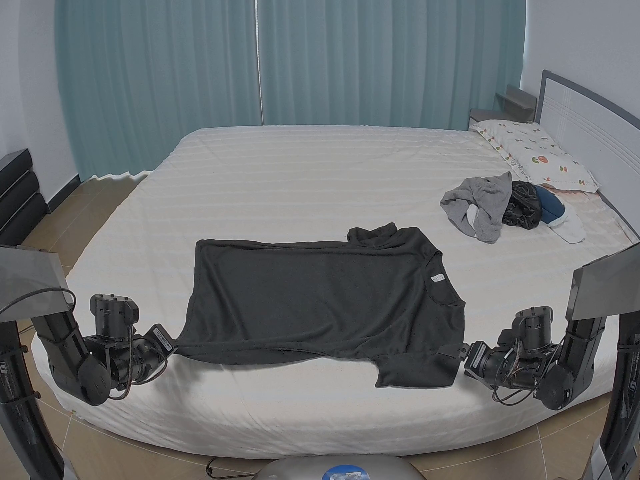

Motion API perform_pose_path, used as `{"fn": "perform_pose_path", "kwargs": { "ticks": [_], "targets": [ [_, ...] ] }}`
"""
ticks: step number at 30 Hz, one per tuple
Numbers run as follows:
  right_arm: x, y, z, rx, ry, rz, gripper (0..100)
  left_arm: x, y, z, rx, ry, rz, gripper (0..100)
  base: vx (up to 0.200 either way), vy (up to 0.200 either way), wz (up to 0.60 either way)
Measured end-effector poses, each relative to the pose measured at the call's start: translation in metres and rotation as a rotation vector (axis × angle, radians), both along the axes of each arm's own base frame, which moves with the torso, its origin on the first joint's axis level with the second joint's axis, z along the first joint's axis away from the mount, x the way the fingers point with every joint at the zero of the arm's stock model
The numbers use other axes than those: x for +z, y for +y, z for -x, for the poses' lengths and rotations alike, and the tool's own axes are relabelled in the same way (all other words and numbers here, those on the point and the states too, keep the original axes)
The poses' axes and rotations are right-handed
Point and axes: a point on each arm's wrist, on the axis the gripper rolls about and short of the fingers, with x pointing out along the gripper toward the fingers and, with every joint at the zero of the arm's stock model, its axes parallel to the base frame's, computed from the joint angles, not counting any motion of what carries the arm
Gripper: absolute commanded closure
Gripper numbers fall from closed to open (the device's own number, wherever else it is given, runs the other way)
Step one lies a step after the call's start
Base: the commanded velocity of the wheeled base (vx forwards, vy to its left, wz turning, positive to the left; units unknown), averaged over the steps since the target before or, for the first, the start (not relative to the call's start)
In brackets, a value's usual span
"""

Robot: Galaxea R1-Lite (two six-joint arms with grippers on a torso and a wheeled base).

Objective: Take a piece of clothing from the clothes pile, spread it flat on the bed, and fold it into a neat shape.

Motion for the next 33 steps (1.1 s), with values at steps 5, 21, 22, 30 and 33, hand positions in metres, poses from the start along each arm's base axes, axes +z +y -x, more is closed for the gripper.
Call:
{"fn": "perform_pose_path", "kwargs": {
  "ticks": [5, 21, 22, 30, 33],
  "targets": [
    [-0.001, 0.002, -0.009, -0.002, 0.0, 0.0, 0, 0.002, 0.001, 0.0, 0.001, -0.005, 0.001, 100, 0.0, 0.0, 0.0],
    [0.012, 0.0, -0.048, -0.034, -0.052, -0.012, 100, 0.004, 0.004, -0.002, 0.018, -0.022, 0.007, 100, 0.0, 0.0, 0.0],
    [0.013, 0.0, -0.05, -0.035, -0.06, -0.013, 100, 0.005, 0.005, -0.003, 0.022, -0.025, 0.007, 100, 0.0, 0.0, 0.0],
    [0.035, 0.003, -0.082, -0.054, -0.125, -0.037, 100, 0.009, 0.012, -0.013, 0.09, -0.058, 0.061, 100, 0.0, 0.0, 0.0],
    [0.043, 0.004, -0.093, -0.06, -0.14, -0.04, 100, 0.011, 0.014, -0.018, 0.116, -0.075, 0.09, 100, 0.0, 0.0, 0.0]
  ]
}}
